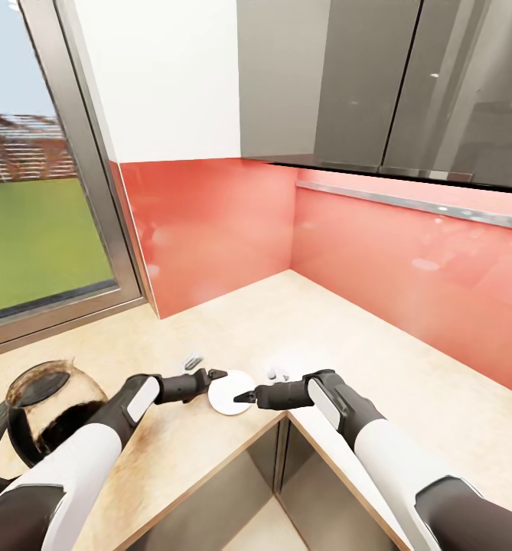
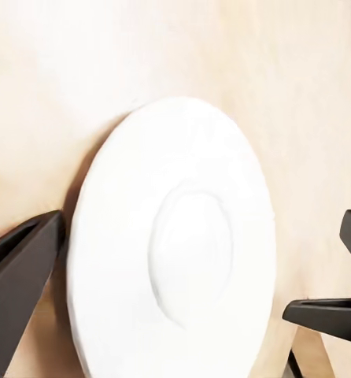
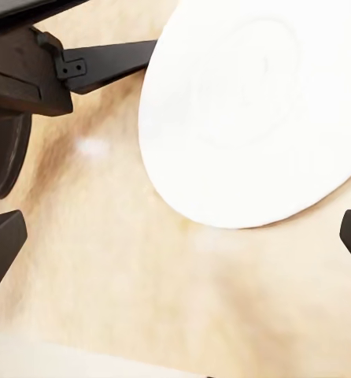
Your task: Set up a coffee station on the kitchen countertop: keep the coffee maker on the countertop, move the bottle of coffee from the kitchen shelf to the counter next to the coffee maker, place a paper coffee filter on top of the coffee maker, put the saucer next to the coffee maker with the coffee cup on the saucer, and place the electric kettle next to the coffee maker.
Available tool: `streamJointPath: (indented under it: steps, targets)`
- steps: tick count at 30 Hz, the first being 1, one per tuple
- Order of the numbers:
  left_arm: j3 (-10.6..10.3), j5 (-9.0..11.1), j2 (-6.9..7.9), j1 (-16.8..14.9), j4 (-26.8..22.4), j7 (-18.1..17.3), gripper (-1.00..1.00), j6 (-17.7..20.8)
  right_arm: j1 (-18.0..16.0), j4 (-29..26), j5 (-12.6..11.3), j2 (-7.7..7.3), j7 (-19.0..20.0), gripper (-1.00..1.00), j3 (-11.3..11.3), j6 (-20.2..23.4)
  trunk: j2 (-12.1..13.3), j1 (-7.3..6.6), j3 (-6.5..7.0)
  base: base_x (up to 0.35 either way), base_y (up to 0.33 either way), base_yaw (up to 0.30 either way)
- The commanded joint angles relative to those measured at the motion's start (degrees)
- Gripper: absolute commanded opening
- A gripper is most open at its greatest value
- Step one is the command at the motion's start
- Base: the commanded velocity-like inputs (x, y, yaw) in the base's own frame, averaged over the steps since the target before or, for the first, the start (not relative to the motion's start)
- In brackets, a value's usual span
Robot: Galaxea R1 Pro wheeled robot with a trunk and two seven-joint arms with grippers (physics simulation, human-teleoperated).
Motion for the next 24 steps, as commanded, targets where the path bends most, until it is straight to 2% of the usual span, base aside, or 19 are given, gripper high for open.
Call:
streamJointPath:
  steps: [1,2,6,9,13,24]
  targets:
    - [-0.27,-0.18,0.01,-0.03,0.19,0.1,1.0,0.08,-0.06,-0.02,-0.18,-0.03,0.0,1.0,0.11,0.25,-0.11,0.04,-0.13,0.0,0.0,0.0]
    - [-0.27,-0.17,-0.02,-0.03,0.37,0.1,1.0,0.07,-0.06,-0.02,-0.18,-0.03,0.0,1.0,0.11,0.25,-0.11,0.04,-0.13,0.0,0.0,0.0]
    - [-0.27,2.19,-0.1,-0.03,0.71,0.04,1.0,0.0,-0.06,-0.02,-0.18,-0.02,0.0,1.0,0.1,0.25,-0.11,0.04,-0.13,0.0,0.0,0.0]
    - [-0.27,2.86,-0.1,-0.03,0.72,0.02,1.0,-0.04,-0.06,-0.02,-0.18,-0.02,0.0,1.0,0.11,0.25,-0.11,0.04,-0.13,0.0,0.0,0.0]
    - [-0.27,3.02,-0.13,-0.03,0.72,0.01,1.0,-0.04,-0.06,-0.01,-0.18,-0.02,0.0,1.0,0.11,0.25,-0.11,0.04,-0.13,0.0,0.0,0.0]
    - [-0.27,3.1,-1.62,-0.03,0.71,0.08,1.0,0.0,-0.06,-0.01,-0.2,-0.02,0.0,1.0,0.1,0.25,-0.11,0.04,-0.13,0.0,0.0,0.0]
